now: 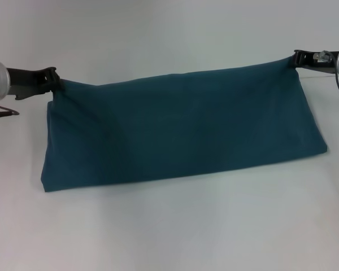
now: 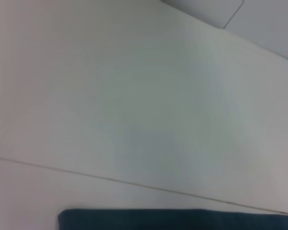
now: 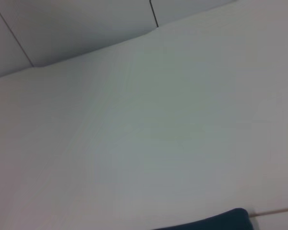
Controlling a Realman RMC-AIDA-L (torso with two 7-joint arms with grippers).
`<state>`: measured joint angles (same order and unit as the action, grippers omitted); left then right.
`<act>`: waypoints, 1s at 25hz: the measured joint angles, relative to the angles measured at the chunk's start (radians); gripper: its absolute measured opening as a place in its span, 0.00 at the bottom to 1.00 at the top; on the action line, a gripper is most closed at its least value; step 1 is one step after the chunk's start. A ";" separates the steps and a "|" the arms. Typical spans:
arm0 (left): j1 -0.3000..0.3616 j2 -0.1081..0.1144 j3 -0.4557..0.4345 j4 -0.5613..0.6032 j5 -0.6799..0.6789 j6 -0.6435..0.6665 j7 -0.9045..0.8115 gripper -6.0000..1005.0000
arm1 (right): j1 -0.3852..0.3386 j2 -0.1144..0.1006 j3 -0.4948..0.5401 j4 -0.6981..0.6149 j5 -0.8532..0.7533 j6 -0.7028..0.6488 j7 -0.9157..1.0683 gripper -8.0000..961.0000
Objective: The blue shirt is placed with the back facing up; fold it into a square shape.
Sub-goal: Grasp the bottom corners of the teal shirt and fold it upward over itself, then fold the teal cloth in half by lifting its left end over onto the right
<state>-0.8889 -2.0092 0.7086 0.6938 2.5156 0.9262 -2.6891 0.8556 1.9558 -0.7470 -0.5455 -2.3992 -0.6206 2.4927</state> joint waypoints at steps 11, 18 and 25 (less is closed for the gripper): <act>0.010 -0.017 -0.021 -0.013 -0.009 -0.076 -0.009 0.13 | 0.021 -0.066 0.006 0.067 -0.004 0.001 0.000 0.10; 0.049 -0.024 -0.024 0.010 -0.038 -0.056 -0.014 0.48 | -0.019 -0.099 0.027 0.020 0.016 -0.134 0.025 0.51; 0.195 -0.055 -0.023 0.126 -0.299 0.090 0.056 0.60 | -0.207 -0.049 0.104 -0.154 0.301 -0.491 -0.043 0.68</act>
<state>-0.6944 -2.0647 0.6855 0.8203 2.2170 1.0161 -2.6330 0.6482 1.9073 -0.6433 -0.6991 -2.0985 -1.1116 2.4498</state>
